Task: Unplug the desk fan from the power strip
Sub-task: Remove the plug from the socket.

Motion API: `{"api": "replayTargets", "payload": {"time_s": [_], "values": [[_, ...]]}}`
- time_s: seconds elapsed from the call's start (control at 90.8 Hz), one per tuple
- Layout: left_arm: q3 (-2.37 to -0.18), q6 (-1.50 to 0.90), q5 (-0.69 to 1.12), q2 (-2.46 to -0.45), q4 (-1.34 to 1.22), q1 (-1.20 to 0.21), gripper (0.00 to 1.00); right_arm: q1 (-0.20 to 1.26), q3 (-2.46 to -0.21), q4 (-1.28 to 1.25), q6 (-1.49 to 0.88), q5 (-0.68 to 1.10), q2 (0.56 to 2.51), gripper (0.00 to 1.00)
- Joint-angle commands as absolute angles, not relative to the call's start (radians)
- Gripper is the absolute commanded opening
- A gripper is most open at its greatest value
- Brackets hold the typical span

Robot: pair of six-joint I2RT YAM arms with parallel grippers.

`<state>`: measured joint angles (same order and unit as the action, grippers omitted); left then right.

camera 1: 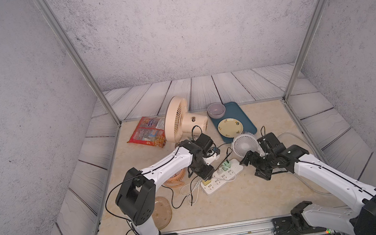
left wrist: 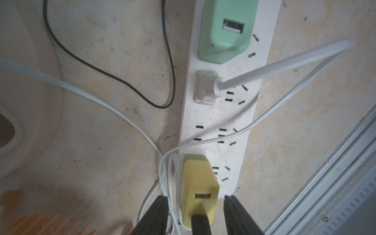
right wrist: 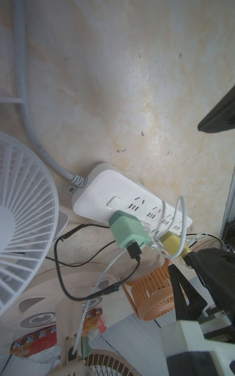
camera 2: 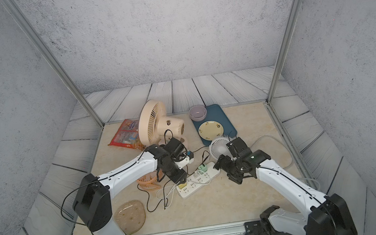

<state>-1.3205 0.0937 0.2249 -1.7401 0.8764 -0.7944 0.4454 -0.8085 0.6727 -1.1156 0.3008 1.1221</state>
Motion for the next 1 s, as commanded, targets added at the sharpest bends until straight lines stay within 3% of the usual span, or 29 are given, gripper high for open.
{"api": "replayTargets", "payload": {"time_s": [0.0,0.143,0.473,0.804,0.991], "values": [[-1.35,0.09,0.228,-1.767,0.898,-0.806,0.45,0.451,-0.806,0.655,-1.136,0.295,1.139,0.9],[-1.35,0.087,0.215,-1.776,0.898,-0.818,0.38,0.453,-0.784,0.61,-1.176,0.312,1.146,0.89],[-1.342,0.086,0.184,-1.785,0.892,-0.841,0.33,0.483,-0.755,0.516,-1.256,0.331,1.167,0.84],[-1.327,0.076,0.151,-1.787,0.89,-0.856,0.34,0.543,-0.722,0.427,-1.341,0.336,1.198,0.82],[-1.321,0.065,0.131,-1.786,0.889,-0.859,0.4,0.564,-0.718,0.404,-1.359,0.336,1.215,0.82]]}}
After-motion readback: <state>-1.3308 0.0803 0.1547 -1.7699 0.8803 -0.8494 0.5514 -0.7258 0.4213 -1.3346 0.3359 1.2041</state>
